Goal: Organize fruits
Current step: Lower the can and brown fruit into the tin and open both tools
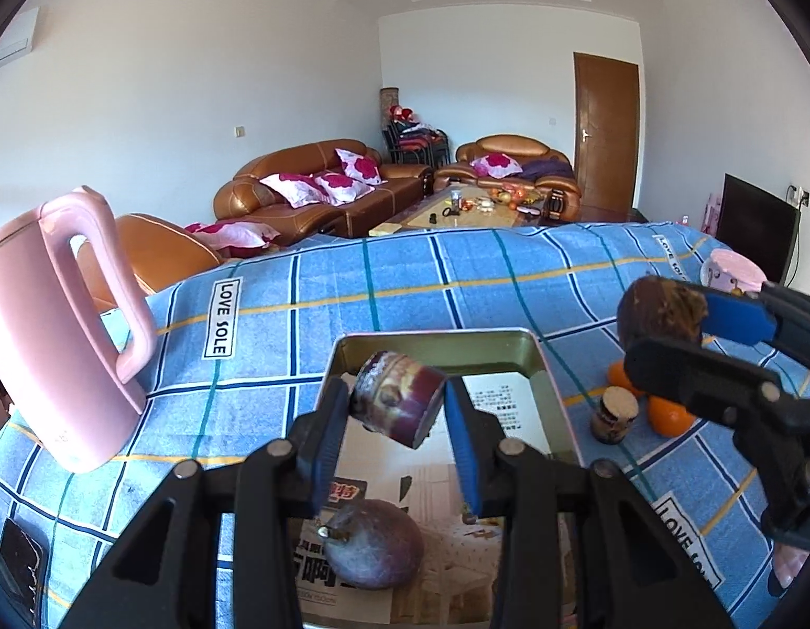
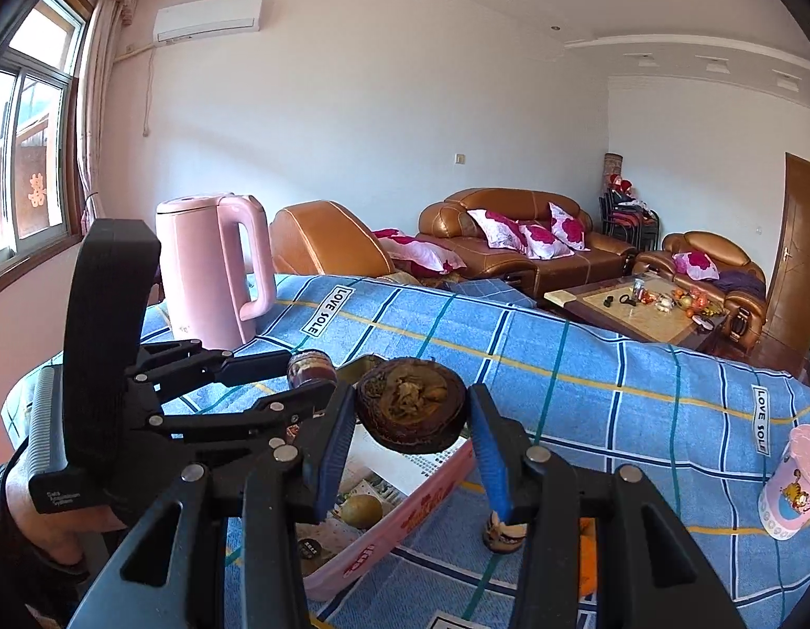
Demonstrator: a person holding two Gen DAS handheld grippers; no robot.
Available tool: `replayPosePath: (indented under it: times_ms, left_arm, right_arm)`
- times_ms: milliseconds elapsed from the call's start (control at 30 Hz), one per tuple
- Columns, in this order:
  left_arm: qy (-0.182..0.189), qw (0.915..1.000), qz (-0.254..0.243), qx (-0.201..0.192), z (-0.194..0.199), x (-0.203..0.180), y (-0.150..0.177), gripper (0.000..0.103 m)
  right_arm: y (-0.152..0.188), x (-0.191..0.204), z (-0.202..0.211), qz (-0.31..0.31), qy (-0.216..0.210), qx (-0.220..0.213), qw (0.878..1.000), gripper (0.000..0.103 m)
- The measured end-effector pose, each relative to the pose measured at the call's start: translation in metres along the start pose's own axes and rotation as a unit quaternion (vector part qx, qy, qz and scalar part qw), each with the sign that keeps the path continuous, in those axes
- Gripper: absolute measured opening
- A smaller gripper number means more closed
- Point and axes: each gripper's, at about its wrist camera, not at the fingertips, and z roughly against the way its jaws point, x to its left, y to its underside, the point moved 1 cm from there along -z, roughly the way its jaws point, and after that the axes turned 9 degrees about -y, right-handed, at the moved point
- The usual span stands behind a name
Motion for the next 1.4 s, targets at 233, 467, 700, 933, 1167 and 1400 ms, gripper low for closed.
replayPosePath:
  times_ms: [233, 467, 700, 933, 1167, 1400]
  left_arm:
    - [0.018, 0.9995, 0.014, 0.020, -0.013, 0.007, 0.011, 0.039]
    - [0.019, 0.9993, 0.017, 0.027, -0.017, 0.009, 0.011, 0.039]
    - [0.020, 0.9990, 0.014, 0.038, -0.023, 0.010, 0.015, 0.039]
    - [0.010, 0.9991, 0.006, 0.040, -0.025, 0.008, 0.018, 0.039]
    - [0.006, 0.9991, 0.001, 0.041, -0.025, 0.006, 0.019, 0.040]
    - [0.001, 0.9994, 0.003, 0.036, -0.023, 0.008, 0.019, 0.040]
  right_arm:
    - [0.015, -0.007, -0.034, -0.022, -0.010, 0.040, 0.999, 0.046]
    - [0.027, -0.006, -0.058, -0.021, -0.019, 0.079, 0.996, 0.046]
    - [0.033, -0.004, -0.071, -0.017, -0.021, 0.102, 0.994, 0.046]
    - [0.035, -0.003, -0.075, -0.014, -0.025, 0.105, 0.994, 0.046]
    - [0.036, -0.001, -0.077, -0.014, -0.029, 0.104, 0.994, 0.046]
    - [0.036, 0.001, -0.077, -0.012, -0.030, 0.103, 0.994, 0.046]
